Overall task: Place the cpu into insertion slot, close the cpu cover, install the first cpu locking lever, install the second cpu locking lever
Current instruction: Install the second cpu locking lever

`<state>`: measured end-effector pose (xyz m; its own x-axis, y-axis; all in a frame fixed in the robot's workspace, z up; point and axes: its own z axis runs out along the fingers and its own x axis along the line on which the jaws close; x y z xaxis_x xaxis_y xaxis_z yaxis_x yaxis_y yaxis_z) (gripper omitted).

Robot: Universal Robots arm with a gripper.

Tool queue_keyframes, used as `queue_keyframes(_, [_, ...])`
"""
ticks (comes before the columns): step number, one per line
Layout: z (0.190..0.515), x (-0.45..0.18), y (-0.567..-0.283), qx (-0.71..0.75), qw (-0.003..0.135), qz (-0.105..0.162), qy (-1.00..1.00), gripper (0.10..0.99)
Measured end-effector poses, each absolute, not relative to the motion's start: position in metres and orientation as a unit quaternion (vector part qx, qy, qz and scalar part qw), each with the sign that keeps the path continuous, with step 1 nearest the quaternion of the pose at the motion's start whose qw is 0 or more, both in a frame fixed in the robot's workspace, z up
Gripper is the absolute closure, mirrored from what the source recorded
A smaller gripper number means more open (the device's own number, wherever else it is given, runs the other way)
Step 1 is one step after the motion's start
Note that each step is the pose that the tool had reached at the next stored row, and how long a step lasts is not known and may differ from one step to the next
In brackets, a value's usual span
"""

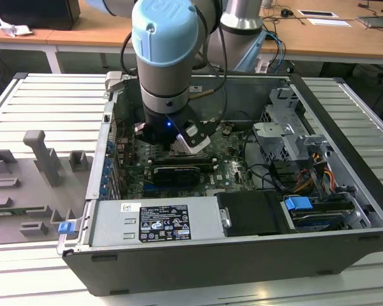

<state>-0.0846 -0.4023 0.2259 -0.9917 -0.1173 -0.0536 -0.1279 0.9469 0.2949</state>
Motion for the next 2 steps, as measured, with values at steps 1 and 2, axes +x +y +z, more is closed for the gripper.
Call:
queue_keyframes(1, [0.2282, -0.0846, -0.4023, -0.062, 0.018, 0.151, 0.986, 0.980])
queue_keyframes(2, [0.2283, -0.0846, -0.4023, -0.062, 0.018, 0.151, 0.986, 0.980])
